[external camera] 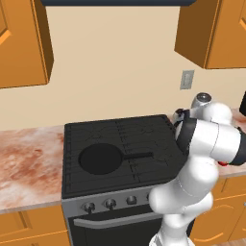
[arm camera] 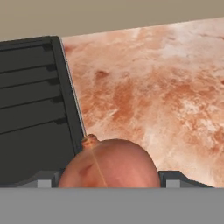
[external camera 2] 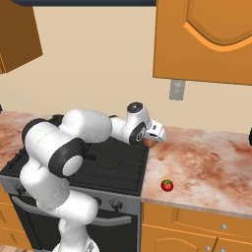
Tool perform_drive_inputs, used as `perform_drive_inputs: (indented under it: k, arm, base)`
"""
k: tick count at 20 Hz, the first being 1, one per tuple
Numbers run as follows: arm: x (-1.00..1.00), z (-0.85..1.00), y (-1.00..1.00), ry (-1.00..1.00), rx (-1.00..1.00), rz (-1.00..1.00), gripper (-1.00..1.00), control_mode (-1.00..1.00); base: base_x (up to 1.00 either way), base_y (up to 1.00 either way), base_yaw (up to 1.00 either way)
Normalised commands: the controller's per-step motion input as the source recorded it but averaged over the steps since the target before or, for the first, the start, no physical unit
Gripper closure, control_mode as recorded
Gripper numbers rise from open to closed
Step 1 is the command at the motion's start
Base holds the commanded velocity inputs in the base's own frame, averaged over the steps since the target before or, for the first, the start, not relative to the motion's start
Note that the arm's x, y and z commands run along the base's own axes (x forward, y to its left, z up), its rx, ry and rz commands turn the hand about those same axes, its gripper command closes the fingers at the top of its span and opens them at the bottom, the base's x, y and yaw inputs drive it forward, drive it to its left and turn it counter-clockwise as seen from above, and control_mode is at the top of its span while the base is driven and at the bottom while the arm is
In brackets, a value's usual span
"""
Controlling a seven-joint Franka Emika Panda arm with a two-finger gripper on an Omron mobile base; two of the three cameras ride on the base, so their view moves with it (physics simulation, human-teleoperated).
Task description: Place the pan on the front left burner on the stove. Then place the tomato and the onion in the pan and turn on the front left burner.
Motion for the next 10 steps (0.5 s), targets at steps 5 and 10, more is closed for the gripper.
perform_drive_inputs:
  k: [5, 10]
  arm:
    - [-0.11, 0.31, 0.49, 0.0, 0.0, 0.05, 1.0, -1.0]
    - [-0.11, 0.33, 0.5, 0.0, 0.0, 0.06, 1.0, -1.0]
  base:
    - [0.0, 0.0, 0.0]
    - [0.0, 0.0, 0.0]
